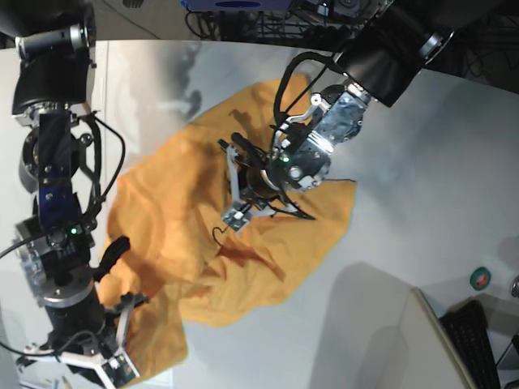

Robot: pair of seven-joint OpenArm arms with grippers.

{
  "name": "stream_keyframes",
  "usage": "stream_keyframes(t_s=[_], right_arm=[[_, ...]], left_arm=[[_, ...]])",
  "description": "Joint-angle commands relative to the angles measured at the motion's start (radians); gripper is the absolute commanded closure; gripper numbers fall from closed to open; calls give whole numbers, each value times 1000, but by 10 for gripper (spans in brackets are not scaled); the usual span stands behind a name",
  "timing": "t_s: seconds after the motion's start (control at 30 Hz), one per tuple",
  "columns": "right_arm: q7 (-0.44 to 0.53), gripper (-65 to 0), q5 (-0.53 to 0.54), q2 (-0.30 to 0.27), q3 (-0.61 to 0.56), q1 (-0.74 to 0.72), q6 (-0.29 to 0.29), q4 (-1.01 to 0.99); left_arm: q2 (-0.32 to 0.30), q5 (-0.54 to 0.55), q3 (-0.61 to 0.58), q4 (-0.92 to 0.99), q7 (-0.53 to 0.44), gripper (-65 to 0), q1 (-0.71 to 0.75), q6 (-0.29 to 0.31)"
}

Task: Layout the t-shirt on the table in an organized manner, then fold the t-shirt properly
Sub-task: 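Grasp the shirt with the left gripper and drag it toward the right gripper, then pull the shirt edge with the right gripper to spread the fabric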

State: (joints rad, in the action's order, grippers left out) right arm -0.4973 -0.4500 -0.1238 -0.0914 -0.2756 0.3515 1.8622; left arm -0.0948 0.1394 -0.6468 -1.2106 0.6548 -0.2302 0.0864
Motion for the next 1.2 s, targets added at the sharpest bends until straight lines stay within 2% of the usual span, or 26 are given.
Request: stream_keyframes(t_s=[0.0,0.07,0.1,0.2,0.27,0.33,0.37,0.4,0.47,0.5,0.6,0.67,0.73,0.8,0.9,0.97,1.07,1.17], right_arm=[[25,0,3,-14,0,-40,-12,18],[25,0,1,-26,-5,-80,-12,18],[25,0,0,-26,-6,-100,-12,20],[25,0,0,-27,-6,-161,-12,30],[29,0,0,-27,-9,-201,-12,41],[29,0,0,-27,-9,-242,-12,67],[29,0,0,-29,-8,-261,-12,70],[29,0,0,-35,-1,-274,-12,76],[29,0,3,-61,0,-281,-12,90],[29,0,4,-66,-8,-265,-12,112],[29,0,-2,-40,-40,-166,-12,169],[29,0,-3,-38,-49,-69,-12,172],[30,0,-2,-37,-49,59,-12,175],[32,0,4,-21,-60,174,-12,173],[32,0,4,60,-72,353,-12,170],[32,0,4,100,-72,467,-12,162],[30,0,6,138,-77,568,-12,138],[25,0,10,149,-72,631,-12,100]], left_arm=[[40,-1,-18,39,-17,0,-45,-3],[112,-1,-35,160,-28,0,-99,-4],[157,-1,-37,226,-65,0,-131,-6],[252,9,-41,447,-254,0,-235,-6],[252,47,-58,544,-405,0,-314,-7],[252,190,-109,544,-499,0,-377,-35],[252,285,-127,541,-501,0,-420,-66],[252,377,-143,539,-487,0,-458,-90],[252,517,-172,527,-409,0,-506,-101],[220,559,-183,498,-349,0,-507,-101],[37,582,-183,288,-198,0,-413,-101],[-87,582,-143,136,-169,0,-309,-103],[-211,586,-29,5,-163,0,-179,-103],[-288,584,134,-45,-162,0,-62,-103],[-343,579,374,-64,-162,0,68,-103],[-362,578,479,-68,-160,0,119,-101],[-371,578,540,-61,-160,0,137,-99],[-386,578,545,-61,-160,0,139,-99]])
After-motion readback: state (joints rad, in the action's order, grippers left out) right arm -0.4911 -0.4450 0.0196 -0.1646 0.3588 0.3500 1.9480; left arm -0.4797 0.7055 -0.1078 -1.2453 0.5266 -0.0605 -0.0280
